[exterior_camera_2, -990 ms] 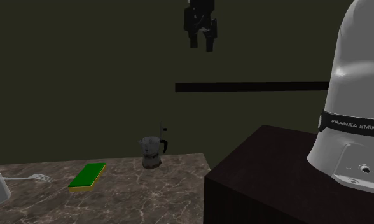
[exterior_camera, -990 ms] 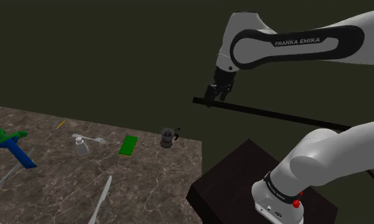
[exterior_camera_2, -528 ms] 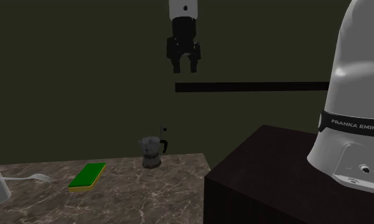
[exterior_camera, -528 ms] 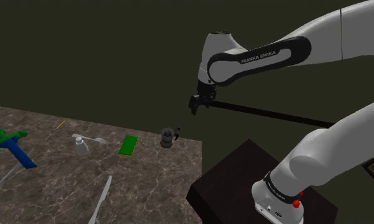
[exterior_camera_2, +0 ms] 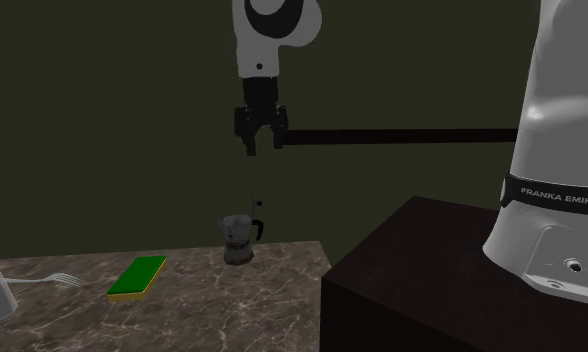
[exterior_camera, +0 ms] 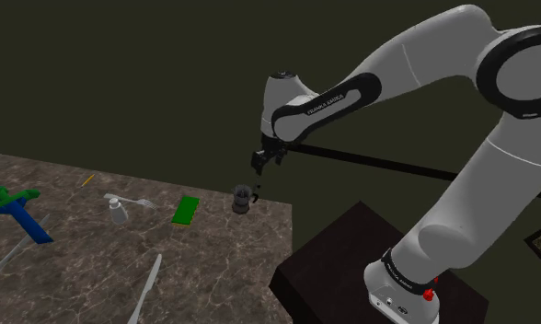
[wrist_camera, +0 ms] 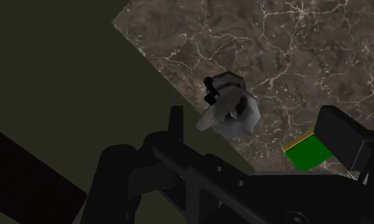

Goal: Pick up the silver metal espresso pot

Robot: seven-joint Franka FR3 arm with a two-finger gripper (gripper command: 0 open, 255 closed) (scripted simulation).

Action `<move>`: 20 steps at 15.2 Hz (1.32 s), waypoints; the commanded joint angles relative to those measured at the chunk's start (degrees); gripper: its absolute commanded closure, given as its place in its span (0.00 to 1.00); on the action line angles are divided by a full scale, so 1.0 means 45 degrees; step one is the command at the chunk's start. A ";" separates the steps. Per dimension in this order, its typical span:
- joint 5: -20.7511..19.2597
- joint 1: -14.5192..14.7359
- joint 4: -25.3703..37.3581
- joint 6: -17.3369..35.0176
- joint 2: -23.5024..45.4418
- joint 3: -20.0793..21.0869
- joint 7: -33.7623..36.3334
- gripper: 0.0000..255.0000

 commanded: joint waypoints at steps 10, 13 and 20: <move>-0.2582 0.1134 0.4183 0.1161 0.5699 -0.0860 0.1894 0.00; -0.2941 0.1499 0.5679 0.1154 0.7234 -0.1157 0.2096 0.00; -0.3195 0.1705 0.6237 0.1712 0.8356 -0.1411 0.2311 0.00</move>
